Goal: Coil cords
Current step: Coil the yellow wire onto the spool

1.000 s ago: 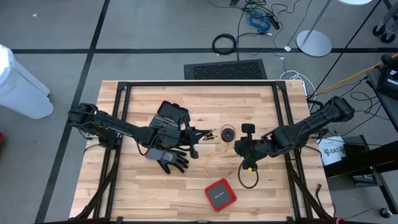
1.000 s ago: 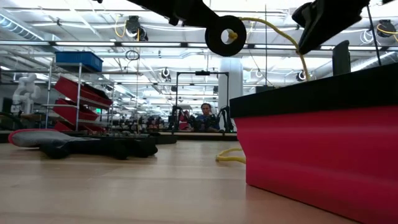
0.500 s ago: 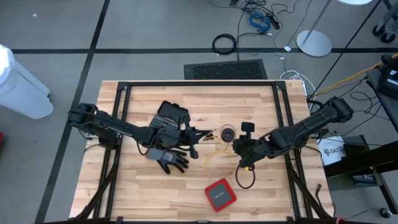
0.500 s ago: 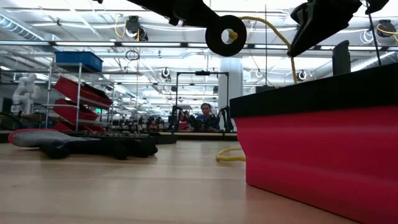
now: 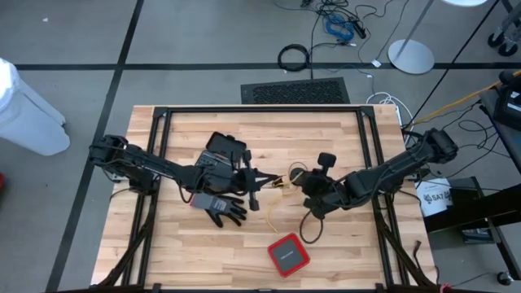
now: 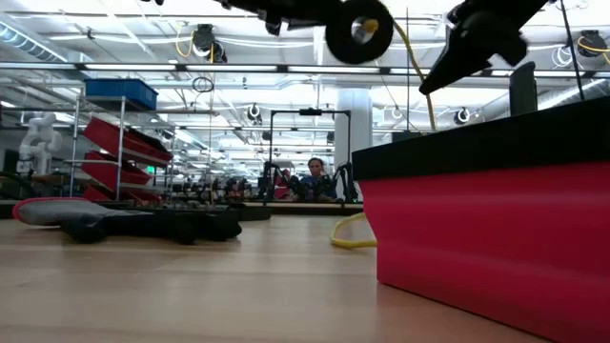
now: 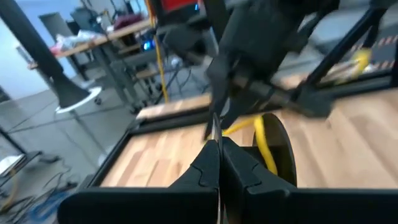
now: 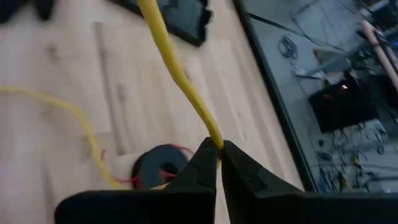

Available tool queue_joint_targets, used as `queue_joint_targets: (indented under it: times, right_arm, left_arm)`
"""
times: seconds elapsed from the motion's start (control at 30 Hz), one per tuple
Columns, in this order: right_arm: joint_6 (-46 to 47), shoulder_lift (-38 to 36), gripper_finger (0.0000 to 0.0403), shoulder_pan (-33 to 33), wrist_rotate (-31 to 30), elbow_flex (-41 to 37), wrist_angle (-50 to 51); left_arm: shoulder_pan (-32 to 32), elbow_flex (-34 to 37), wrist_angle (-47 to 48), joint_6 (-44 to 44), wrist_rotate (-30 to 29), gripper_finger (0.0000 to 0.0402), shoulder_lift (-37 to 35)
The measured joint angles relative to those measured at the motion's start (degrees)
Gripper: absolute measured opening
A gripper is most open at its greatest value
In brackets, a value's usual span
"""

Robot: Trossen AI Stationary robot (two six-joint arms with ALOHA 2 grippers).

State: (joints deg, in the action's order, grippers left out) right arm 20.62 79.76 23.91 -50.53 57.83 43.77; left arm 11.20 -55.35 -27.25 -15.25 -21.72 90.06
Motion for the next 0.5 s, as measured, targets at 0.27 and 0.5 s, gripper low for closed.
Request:
queue_joint_targets:
  times: [0.27,0.5]
  right_arm:
    - [-1.92,-0.06,0.0001,-4.25,-0.14,-5.03,-15.15]
    - [-9.75,-0.06,0.0,-7.4,2.99,-6.56,-34.16]
  left_arm:
    - [-1.17,0.09,-10.07,1.28,2.01,0.0,0.79]
    - [-3.48,0.02,-23.03,-0.16,-3.0,0.0,6.27]
